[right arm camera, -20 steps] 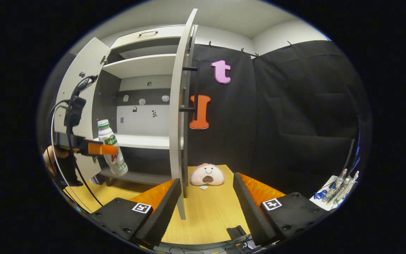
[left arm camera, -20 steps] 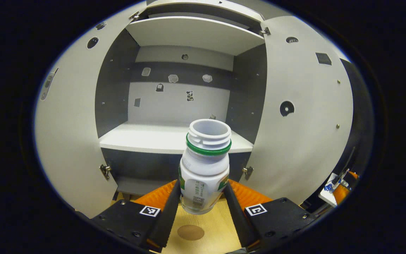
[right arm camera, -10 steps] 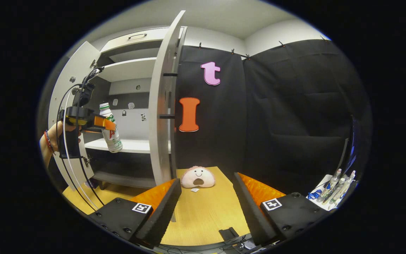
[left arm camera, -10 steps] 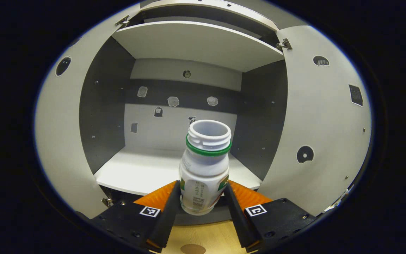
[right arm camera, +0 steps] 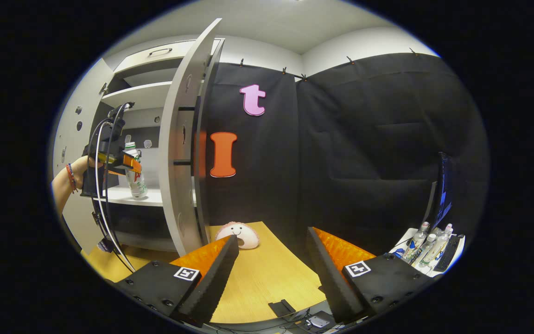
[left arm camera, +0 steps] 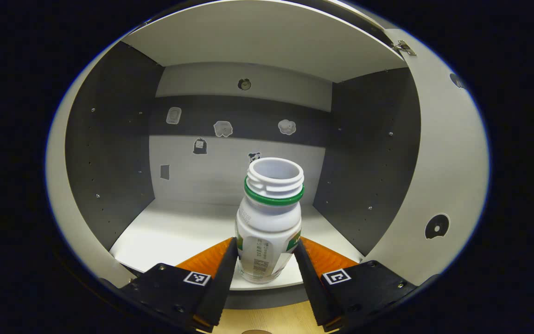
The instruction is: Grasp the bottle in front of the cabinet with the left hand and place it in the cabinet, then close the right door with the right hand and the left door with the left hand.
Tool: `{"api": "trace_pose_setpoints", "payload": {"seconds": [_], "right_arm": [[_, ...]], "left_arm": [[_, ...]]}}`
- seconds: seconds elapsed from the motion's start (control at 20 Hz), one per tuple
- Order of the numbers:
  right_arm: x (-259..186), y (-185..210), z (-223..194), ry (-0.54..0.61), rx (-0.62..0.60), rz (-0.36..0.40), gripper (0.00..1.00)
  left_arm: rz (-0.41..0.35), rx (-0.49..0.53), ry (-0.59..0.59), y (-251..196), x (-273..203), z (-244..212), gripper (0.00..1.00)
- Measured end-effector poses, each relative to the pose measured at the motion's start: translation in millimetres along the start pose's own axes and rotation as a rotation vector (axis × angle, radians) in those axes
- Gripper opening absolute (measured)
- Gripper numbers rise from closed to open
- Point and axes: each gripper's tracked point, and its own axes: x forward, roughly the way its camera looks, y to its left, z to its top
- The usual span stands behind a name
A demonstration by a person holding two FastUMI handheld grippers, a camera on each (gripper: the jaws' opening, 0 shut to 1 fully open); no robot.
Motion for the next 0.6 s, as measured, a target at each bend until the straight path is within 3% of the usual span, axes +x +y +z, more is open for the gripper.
{"api": "trace_pose_setpoints", "payload": {"seconds": [0.45, 0.5, 0.55, 0.6], "right_arm": [[13, 3, -4, 0.007, 0.028, 0.021, 0.98], [13, 2, -3, 0.0, 0.029, 0.022, 0.9], [13, 2, -1, -0.006, 0.027, 0.024, 0.98], [11, 0, -1, -0.01, 0.023, 0.025, 0.92]], "left_arm": [[0.044, 0.064, 0.028, -2, 26, 0, 0.74], [0.051, 0.069, 0.032, -3, 26, 0, 0.74], [0.055, 0.068, 0.033, -4, 25, 0, 0.74], [0.06, 0.064, 0.034, -4, 23, -1, 0.75]]}}
